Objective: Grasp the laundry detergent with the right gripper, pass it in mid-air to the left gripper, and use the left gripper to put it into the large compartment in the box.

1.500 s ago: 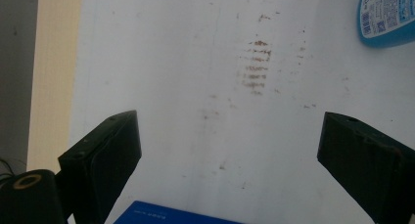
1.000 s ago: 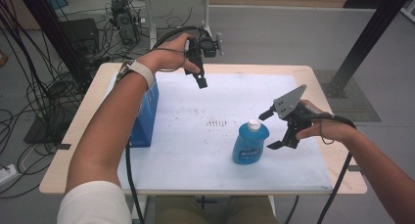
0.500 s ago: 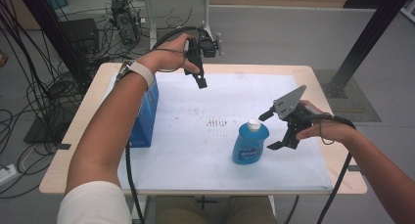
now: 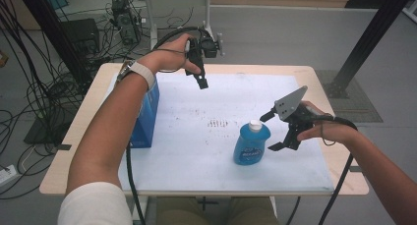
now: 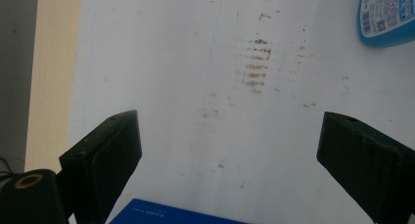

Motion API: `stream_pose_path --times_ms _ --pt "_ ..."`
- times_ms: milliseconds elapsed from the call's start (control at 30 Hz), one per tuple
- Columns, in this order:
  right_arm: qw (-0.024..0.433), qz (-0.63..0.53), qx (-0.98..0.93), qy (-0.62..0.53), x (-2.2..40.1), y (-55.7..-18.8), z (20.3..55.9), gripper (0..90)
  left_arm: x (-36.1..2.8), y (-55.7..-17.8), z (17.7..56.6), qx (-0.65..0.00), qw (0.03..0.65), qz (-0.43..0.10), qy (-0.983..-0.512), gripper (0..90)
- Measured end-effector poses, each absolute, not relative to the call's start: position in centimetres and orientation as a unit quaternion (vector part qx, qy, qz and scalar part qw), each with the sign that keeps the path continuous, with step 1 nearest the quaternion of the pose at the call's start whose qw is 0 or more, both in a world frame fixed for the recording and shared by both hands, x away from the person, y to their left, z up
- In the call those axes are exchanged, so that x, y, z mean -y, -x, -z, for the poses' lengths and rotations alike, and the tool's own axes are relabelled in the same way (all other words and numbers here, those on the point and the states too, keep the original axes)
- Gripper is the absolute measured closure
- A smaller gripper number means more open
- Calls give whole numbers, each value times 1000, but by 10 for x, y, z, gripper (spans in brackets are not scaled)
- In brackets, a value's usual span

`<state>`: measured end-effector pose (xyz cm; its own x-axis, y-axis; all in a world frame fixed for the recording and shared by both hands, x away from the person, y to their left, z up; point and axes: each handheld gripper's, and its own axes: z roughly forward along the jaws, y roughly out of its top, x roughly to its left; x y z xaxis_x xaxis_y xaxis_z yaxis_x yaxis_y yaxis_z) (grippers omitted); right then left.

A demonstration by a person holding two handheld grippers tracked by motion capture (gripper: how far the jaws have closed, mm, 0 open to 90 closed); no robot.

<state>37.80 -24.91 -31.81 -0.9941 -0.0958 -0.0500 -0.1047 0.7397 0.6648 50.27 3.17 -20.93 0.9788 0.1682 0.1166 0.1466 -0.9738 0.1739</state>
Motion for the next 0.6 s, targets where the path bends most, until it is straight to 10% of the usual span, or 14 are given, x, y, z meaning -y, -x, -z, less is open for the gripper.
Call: stream_pose_path --times_ms 600 --pt "3 -358 -932 53 249 -378 319 46 -33 -503 209 -80 86 -66 -991 98"
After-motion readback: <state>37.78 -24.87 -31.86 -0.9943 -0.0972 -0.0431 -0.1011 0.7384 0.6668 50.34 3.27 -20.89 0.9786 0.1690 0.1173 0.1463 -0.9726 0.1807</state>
